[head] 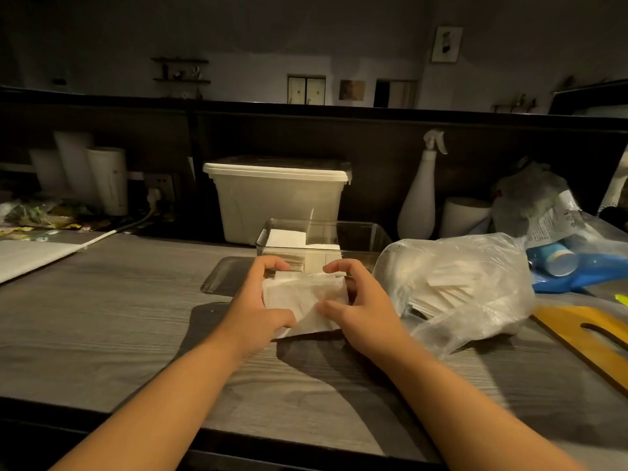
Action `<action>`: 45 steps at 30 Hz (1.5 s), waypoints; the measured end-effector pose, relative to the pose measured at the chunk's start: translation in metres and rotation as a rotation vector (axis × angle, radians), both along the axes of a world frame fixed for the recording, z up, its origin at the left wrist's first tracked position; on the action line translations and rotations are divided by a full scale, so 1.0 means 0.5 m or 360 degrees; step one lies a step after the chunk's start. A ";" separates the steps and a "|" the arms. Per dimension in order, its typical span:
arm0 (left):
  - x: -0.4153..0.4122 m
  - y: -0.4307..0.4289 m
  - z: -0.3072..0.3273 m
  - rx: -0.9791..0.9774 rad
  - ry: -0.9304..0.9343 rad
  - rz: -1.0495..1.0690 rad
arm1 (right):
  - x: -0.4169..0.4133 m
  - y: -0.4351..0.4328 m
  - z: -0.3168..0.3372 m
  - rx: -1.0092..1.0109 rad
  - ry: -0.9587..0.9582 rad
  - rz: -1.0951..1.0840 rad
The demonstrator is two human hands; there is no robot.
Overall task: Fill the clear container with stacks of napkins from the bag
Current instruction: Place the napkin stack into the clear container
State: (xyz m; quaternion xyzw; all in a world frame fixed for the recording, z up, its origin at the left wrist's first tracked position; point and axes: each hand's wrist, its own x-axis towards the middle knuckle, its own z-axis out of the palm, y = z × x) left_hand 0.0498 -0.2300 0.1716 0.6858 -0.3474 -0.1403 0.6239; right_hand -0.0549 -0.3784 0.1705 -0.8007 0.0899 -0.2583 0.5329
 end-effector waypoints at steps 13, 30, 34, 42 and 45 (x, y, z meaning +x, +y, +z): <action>-0.008 -0.004 0.001 -0.0009 -0.0162 -0.0034 | 0.006 0.009 0.004 -0.0156 0.0027 0.0013; 0.010 -0.007 -0.015 0.0064 -0.0215 0.0085 | 0.046 -0.014 0.060 -0.0443 0.0129 -0.0256; 0.010 -0.007 -0.016 0.0054 -0.0210 0.0079 | 0.051 -0.014 0.070 -0.0674 0.0245 -0.0235; 0.011 -0.004 -0.014 0.0038 -0.0159 0.0063 | 0.054 -0.013 0.061 -0.0753 0.0142 -0.0278; 0.010 -0.004 -0.011 0.0053 -0.0152 0.0075 | 0.046 -0.017 0.063 -0.0639 -0.0028 -0.0316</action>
